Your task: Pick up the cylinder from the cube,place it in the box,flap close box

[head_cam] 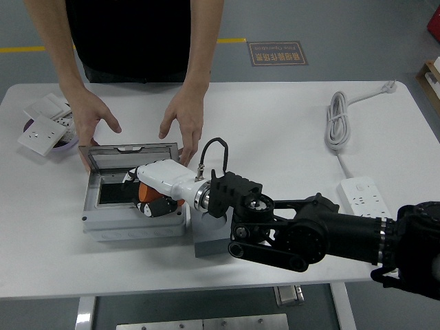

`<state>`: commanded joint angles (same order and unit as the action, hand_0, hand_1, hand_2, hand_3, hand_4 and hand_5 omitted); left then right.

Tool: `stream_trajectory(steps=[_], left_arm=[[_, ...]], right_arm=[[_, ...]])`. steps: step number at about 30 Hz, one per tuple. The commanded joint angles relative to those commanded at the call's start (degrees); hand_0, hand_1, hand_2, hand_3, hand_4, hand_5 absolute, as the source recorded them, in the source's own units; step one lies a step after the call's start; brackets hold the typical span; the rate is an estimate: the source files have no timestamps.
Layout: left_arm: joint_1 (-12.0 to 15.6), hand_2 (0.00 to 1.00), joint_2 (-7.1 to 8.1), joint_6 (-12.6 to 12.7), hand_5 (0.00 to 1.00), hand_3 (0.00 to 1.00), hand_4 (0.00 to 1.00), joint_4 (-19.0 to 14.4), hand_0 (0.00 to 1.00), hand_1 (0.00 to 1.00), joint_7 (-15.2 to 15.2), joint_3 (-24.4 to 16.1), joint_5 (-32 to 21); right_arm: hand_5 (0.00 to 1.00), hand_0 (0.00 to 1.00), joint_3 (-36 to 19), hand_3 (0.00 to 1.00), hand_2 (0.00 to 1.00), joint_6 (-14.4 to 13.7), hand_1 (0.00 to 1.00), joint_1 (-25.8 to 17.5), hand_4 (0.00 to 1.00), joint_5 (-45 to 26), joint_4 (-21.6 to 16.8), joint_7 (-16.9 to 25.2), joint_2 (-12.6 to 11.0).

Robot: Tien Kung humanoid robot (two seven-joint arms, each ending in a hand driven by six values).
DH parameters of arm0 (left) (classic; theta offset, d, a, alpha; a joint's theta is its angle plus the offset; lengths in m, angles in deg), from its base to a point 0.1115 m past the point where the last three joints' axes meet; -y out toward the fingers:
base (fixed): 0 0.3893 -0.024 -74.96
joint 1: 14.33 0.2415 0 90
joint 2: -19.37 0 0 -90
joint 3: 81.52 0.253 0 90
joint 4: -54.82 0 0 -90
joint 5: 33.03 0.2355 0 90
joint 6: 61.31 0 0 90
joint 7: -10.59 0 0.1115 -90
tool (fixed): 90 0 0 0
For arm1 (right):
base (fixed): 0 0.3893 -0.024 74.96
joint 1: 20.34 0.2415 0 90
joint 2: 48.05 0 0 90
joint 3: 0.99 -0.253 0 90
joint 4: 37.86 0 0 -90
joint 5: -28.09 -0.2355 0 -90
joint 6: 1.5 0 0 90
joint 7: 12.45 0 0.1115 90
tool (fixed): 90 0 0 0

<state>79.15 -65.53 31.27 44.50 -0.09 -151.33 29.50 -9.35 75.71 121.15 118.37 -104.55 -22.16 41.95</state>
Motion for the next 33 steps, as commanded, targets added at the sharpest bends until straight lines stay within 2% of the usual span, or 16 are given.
stream_trajectory(steps=[10, 12, 21, 24, 27, 29, 33], left_arm=[[-0.1, 0.854, -0.11, -0.1, 0.002, 0.951, 0.002, 0.0, 0.923, 0.852, -0.1, 0.1, 0.3], [-0.1, 0.854, -0.18, -0.1, 0.002, 0.951, 0.002, 0.0, 0.923, 0.852, -0.1, 0.1, 0.3], [0.5, 0.854, -0.62, 0.1, 0.002, 0.951, 0.002, 0.0, 0.923, 0.852, 0.1, 0.5, -0.4], [0.5, 0.854, -0.68, 0.1, 0.002, 0.951, 0.002, 0.0, 0.923, 0.852, 0.1, 0.6, -0.5], [0.4, 0.854, -0.66, 0.0, 0.002, 0.951, 0.002, 0.0, 0.923, 0.852, 0.1, 0.8, -0.4], [0.2, 0.854, -0.63, 0.0, 0.002, 0.951, 0.002, 0.0, 0.923, 0.852, 0.1, 0.8, -0.3], [0.0, 0.854, -0.60, 0.0, 0.002, 0.951, 0.002, 0.0, 0.923, 0.852, 0.1, 0.9, -0.3]], right_arm=[[0.199, 0.851, -1.7, 0.800, 0.778, -0.9, 0.741, -0.2, 0.733, -0.8, -1.0, 1.0, 0.0], [0.221, 0.850, -2.6, 0.800, 0.772, -1.0, 0.741, -0.3, 0.759, -1.7, -1.8, 1.3, 0.0], [0.237, 0.850, -10.5, 0.792, 0.765, -0.7, 0.735, -0.6, 0.775, -10.9, -10.2, 3.5, 0.0], [0.241, 0.831, -12.5, 0.772, 0.752, -0.8, 0.725, -0.1, 0.766, -12.4, -11.6, 4.0, -0.1], [0.241, 0.831, -13.9, 0.772, 0.752, -0.9, 0.725, 1.1, 0.766, -13.6, -10.0, 4.8, -0.2], [0.240, 0.821, -14.0, 0.735, 0.743, -0.9, 0.710, 2.1, 0.751, -15.1, -7.7, 5.5, -0.1], [0.240, 0.821, -12.9, 0.735, 0.743, -0.4, 0.710, 3.7, 0.751, -18.2, -3.0, 6.7, 0.0]])
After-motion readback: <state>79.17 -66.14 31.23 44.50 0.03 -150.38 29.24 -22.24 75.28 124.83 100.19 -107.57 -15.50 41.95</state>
